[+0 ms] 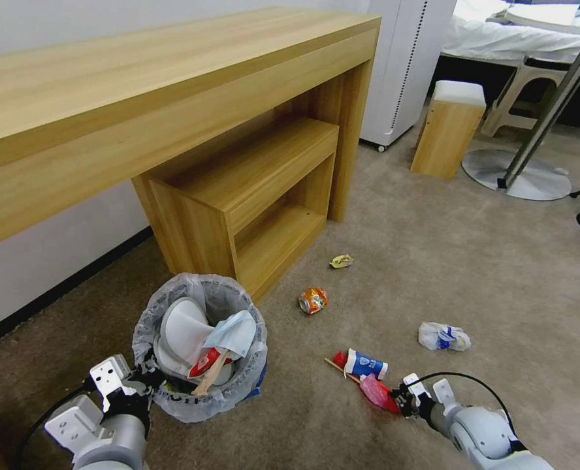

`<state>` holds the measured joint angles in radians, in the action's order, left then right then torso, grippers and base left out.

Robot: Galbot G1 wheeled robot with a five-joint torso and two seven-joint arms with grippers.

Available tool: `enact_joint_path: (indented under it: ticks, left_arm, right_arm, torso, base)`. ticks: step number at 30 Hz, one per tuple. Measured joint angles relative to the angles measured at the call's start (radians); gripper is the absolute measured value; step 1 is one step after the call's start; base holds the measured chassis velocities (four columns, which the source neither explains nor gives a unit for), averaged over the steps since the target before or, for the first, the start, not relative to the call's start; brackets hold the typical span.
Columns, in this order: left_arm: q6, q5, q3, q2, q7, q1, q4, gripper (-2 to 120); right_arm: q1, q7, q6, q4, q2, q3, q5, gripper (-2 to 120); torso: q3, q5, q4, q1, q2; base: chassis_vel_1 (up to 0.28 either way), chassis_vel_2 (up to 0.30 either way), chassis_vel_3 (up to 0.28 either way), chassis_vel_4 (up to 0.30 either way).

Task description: Pick up the trash bin and place the garbage on the floor into it.

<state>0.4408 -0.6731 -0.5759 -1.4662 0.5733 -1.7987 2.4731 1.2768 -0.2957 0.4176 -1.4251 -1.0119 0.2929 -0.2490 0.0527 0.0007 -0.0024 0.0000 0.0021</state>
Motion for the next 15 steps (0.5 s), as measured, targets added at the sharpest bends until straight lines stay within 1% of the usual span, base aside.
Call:
enact_joint_path:
  ticks: [2,4,6,7,8,10,11,13,14,15]
  left_arm:
    - [0.0,0.0,-0.001,0.0,0.0,0.0,0.0,1]
    - [0.0,0.0,-0.001,0.0,0.0,0.0,0.0,1]
    - [0.0,0.002,0.0,-0.002,0.0,0.001,0.0,1]
    - [-0.001,0.004,0.001,-0.004,0.0,0.001,-0.001,1]
    - [-0.001,0.004,0.001,-0.004,0.0,0.001,-0.001,1]
    - [-0.001,0.01,0.007,-0.008,0.0,0.003,-0.004,1]
    - [-0.001,0.01,0.007,-0.008,0.0,0.003,-0.004,1]
    - [-0.001,0.016,0.012,-0.012,0.0,0.004,-0.005,1]
    - [-0.001,0.018,0.013,-0.012,0.0,0.004,-0.005,1]
    - [-0.001,0.02,0.013,-0.013,0.0,0.004,-0.005,1]
  right_arm:
    - [-0.005,-0.005,-0.006,0.004,-0.006,-0.005,0.007,0]
    - [-0.005,-0.01,-0.009,0.004,-0.008,-0.005,0.008,0]
    - [0.002,-0.047,-0.028,-0.006,-0.005,-0.005,0.01,0]
    - [0.01,-0.075,-0.045,-0.018,-0.001,-0.003,0.011,4]
    - [0.01,-0.075,-0.045,-0.018,-0.001,-0.003,0.011,4]
    - [0.023,-0.124,-0.073,-0.039,0.007,0.0,0.01,14]
    - [0.023,-0.124,-0.073,-0.039,0.007,0.0,0.01,14]
    - [0.028,-0.179,-0.094,-0.051,0.011,0.003,0.01,24]
    - [0.029,-0.199,-0.101,-0.054,0.012,0.006,0.013,26]
    - [0.029,-0.231,-0.113,-0.056,0.015,0.01,0.019,34]
  torso:
    - [0.0,0.0,-0.0001,0.0,0.0]
    - [0.0,0.0,0.0,0.0,0.0]
    - [0.0,0.0,0.0,0.0,0.0]
    - [0.0,0.0001,-0.0001,0.0,0.0]
    - [0.0,0.0001,-0.0001,0.0,0.0]
    - [0.0,0.0,-0.0001,0.0,0.0]
    - [0.0,0.0,-0.0001,0.0,0.0]
    - [0.0,0.0,-0.0001,0.0,0.0]
    - [0.0,0.0,-0.0001,0.0,0.0]
    - [0.0,0.0,0.0,0.0,0.0]
  base:
    - [0.0,0.0,0.0,0.0]
    - [0.0,0.0,0.0,0.0]
    - [0.0,0.0,0.0,0.0]
    - [0.0,0.0,0.0,0.0]
    - [0.0,0.0,0.0,0.0]
    - [0.0,0.0,0.0,0.0]
    - [0.0,0.0,0.0,0.0]
    - [0.0,0.0,0.0,0.0]
    - [0.0,0.0,0.0,0.0]
    - [0.0,0.0,0.0,0.0]
